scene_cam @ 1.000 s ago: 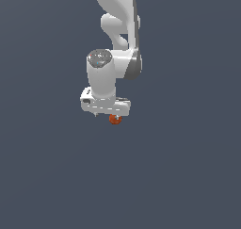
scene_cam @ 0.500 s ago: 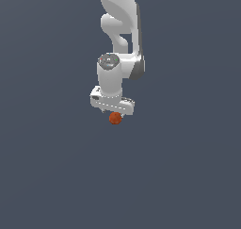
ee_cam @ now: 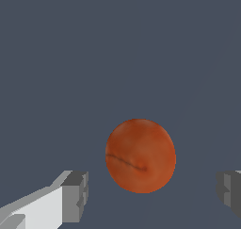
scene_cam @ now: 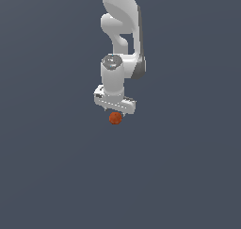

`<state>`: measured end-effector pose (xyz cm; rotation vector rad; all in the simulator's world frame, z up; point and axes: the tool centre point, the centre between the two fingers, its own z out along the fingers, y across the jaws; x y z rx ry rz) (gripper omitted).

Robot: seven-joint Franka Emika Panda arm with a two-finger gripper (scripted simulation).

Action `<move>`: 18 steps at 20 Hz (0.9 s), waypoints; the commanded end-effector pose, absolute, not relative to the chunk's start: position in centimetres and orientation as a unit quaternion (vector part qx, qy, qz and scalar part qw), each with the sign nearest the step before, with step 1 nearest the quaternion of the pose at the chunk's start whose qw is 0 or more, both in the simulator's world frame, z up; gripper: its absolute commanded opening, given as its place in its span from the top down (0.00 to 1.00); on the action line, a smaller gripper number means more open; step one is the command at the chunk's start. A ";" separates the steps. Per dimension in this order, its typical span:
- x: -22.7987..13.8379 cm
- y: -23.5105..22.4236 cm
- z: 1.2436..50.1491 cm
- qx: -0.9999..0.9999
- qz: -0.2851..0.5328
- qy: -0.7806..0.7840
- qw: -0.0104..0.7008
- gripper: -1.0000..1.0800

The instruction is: Pick up the object and move it to a goal position.

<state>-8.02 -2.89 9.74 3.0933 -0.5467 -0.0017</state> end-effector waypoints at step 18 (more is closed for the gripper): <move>-8.1 -2.8 4.7 0.984 0.000 -0.176 0.000 0.04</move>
